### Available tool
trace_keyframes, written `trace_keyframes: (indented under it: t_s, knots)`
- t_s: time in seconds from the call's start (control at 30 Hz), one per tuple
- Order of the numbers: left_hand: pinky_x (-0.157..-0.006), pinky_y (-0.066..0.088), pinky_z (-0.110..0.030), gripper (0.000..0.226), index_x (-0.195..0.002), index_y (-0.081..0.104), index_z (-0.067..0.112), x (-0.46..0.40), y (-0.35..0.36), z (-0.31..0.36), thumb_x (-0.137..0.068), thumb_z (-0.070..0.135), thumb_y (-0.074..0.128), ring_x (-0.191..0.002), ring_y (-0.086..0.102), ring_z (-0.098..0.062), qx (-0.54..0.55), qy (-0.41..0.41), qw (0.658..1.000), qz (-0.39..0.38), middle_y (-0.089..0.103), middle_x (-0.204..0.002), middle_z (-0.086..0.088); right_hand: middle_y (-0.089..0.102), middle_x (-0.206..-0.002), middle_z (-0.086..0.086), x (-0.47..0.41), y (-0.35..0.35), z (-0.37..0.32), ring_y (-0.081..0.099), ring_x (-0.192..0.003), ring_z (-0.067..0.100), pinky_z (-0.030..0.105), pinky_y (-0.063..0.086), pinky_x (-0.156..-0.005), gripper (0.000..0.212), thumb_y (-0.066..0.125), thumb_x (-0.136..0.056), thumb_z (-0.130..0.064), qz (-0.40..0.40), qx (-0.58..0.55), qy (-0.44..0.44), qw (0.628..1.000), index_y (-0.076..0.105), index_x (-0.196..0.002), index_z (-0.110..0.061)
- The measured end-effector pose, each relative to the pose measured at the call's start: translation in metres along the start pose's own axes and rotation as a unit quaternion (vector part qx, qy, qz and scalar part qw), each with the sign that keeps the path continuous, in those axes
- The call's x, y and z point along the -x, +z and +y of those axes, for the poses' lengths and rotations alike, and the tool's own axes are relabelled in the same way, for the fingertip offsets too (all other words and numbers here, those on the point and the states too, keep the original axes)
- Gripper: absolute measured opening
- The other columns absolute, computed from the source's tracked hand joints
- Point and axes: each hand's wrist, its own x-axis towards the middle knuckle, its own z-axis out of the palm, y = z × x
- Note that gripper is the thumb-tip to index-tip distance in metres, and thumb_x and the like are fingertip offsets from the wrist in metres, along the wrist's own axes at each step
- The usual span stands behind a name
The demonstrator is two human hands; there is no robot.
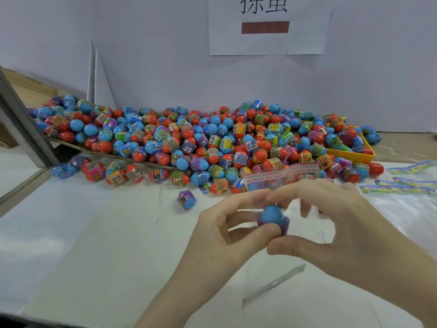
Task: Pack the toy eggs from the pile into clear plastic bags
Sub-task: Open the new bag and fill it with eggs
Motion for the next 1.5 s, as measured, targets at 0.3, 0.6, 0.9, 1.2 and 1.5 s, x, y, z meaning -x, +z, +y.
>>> trace_keyframes:
  t_s: [0.3,0.6,0.9,1.2,1.5]
  knots:
    - [-0.068,0.053,-0.016,0.027,-0.096,0.070,0.030,0.001,0.005,-0.006,-0.070,0.030,0.073,-0.089,0.069,-0.009,0.079,-0.051,0.995,0.046,0.074,-0.093,0.006,0.052,-0.092,-0.044,-0.005,0.008,0.002,0.043,-0.093,-0.015,0.017,0.026,-0.081,0.031,0.073,-0.068,-0.041,-0.107,-0.063,0.034,0.992,0.050,-0.088,-0.036]
    - [-0.069,0.053,-0.021,0.031,-0.082,0.071,0.030,0.006,-0.002,-0.016,-0.053,0.037,0.078,-0.071,0.065,-0.005,-0.073,-0.150,0.986,-0.029,0.068,-0.075,0.006,0.061,-0.081,-0.036,-0.007,-0.001,0.002,0.050,-0.093,0.003,0.021,0.033,-0.080,0.036,0.053,-0.062,-0.061,-0.075,-0.091,0.080,0.990,0.025,-0.084,-0.063]
    - [-0.058,0.052,-0.018,0.023,-0.081,0.074,0.018,0.006,-0.008,-0.024,-0.060,0.013,0.081,-0.067,0.067,-0.013,-0.007,-0.195,0.981,0.023,0.073,-0.078,-0.006,0.062,-0.099,-0.026,-0.020,-0.002,0.016,0.052,-0.091,-0.016,0.032,0.037,-0.090,0.032,0.065,-0.064,-0.062,0.030,-0.086,-0.005,0.996,0.059,-0.092,-0.048]
    - [-0.056,0.048,-0.011,0.037,-0.077,0.074,0.036,0.044,-0.031,-0.034,-0.044,0.019,0.078,-0.069,0.069,-0.007,-0.013,-0.217,0.966,0.139,0.074,-0.079,0.004,0.065,-0.082,-0.008,-0.086,0.079,0.033,0.057,-0.068,0.001,0.007,0.043,-0.060,0.006,0.060,-0.087,-0.014,0.054,-0.262,0.097,0.959,0.062,-0.090,-0.019]
    - [-0.051,0.047,-0.010,0.036,-0.077,0.072,0.014,0.070,-0.055,-0.040,-0.042,0.005,0.079,-0.061,0.069,-0.015,-0.015,-0.233,0.943,0.235,0.073,-0.069,-0.010,0.051,-0.112,0.010,-0.132,0.162,0.025,0.049,-0.106,0.026,0.038,0.045,-0.084,0.036,0.052,-0.092,-0.032,-0.118,0.073,0.014,0.990,0.053,-0.121,-0.010]
